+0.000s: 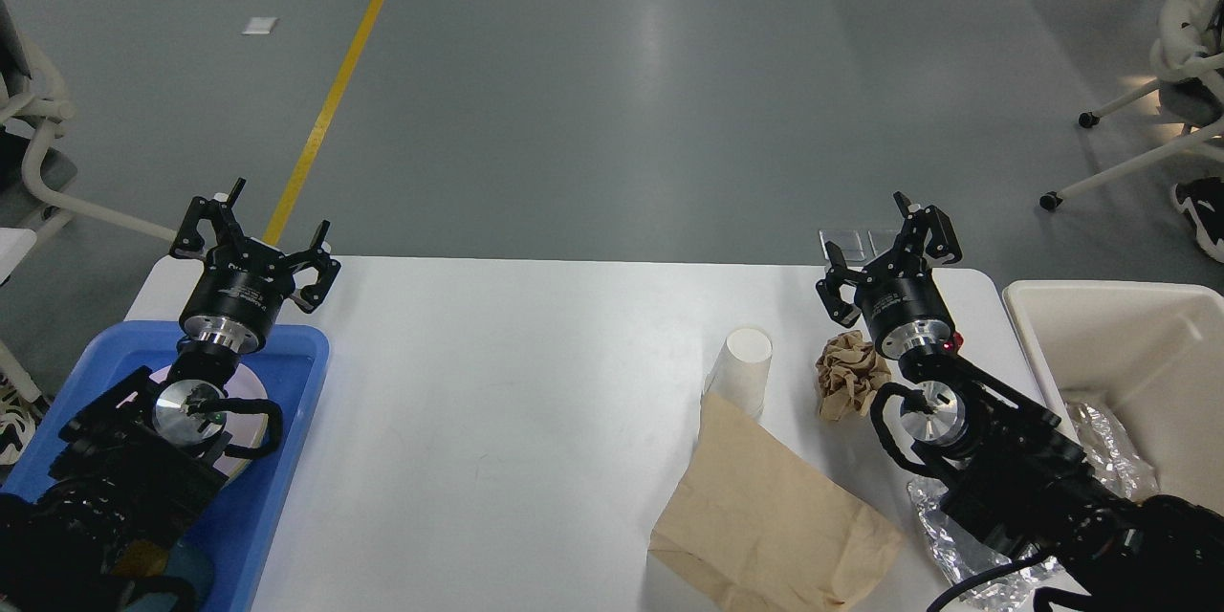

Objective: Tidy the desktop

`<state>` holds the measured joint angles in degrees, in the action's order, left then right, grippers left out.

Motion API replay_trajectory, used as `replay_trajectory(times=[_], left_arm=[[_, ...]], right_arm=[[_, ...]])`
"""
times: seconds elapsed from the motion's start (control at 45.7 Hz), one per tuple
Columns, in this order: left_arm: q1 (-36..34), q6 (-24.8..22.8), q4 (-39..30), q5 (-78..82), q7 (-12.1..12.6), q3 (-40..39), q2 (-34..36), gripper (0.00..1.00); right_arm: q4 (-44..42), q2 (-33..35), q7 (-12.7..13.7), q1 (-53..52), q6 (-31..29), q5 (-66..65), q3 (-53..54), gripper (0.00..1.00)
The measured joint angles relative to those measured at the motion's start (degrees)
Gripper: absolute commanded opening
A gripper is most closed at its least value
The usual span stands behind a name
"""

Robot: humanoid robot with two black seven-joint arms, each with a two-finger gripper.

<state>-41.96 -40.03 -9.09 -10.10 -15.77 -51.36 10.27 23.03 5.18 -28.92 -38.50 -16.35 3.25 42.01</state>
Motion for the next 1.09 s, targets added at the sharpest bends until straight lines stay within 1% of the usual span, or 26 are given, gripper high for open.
replay_trajectory(times=[0.328,1.094], left_arm=[[0.26,-0.13,-0.14,-0.15,-1.63,-0.3,-0.16,0.96],[0.3,-0.14,-0.14,-0.17,-1.72,-0.32,-0.16,0.97]], right_arm=[[0.0,0.0,0.0,0.0,0.0,0.0,0.0,1.0],[0.0,0.0,0.0,-0.02,0.0,0.0,0.0,1.0]])
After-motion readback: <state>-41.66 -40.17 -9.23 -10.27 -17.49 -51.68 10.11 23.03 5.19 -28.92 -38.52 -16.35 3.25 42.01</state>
